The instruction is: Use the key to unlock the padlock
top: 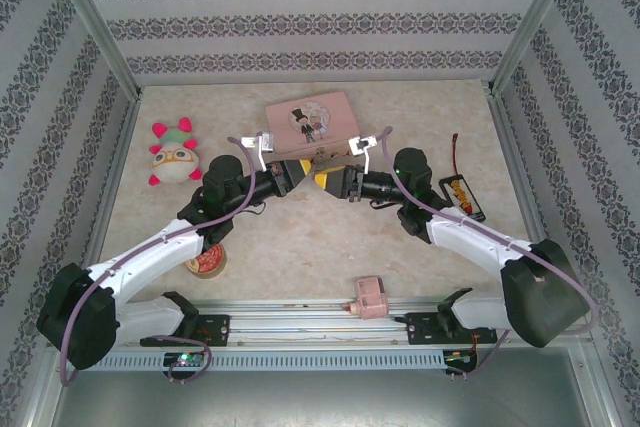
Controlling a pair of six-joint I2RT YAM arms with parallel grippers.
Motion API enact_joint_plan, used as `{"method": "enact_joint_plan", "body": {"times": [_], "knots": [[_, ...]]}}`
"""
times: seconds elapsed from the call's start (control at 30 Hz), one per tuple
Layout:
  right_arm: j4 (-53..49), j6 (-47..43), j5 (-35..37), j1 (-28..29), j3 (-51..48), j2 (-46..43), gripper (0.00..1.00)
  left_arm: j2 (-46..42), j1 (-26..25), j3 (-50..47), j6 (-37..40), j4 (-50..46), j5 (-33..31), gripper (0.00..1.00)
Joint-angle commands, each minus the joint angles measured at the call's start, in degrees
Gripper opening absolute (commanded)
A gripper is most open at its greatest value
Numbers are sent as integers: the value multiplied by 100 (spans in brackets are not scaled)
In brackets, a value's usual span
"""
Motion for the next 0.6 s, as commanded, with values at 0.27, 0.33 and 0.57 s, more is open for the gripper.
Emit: {"method": "enact_joint_plan", "body": {"times": [0.27, 0.33, 0.57], "knots": [[442, 112, -154, 72, 249, 220, 29, 59, 74, -73, -90, 500, 165, 0], [454, 132, -160, 72, 250, 243, 27, 59, 69, -81, -97, 508, 153, 0], [454, 147, -159, 72, 250, 251, 23, 17, 70, -101, -109, 538, 115, 0]]}}
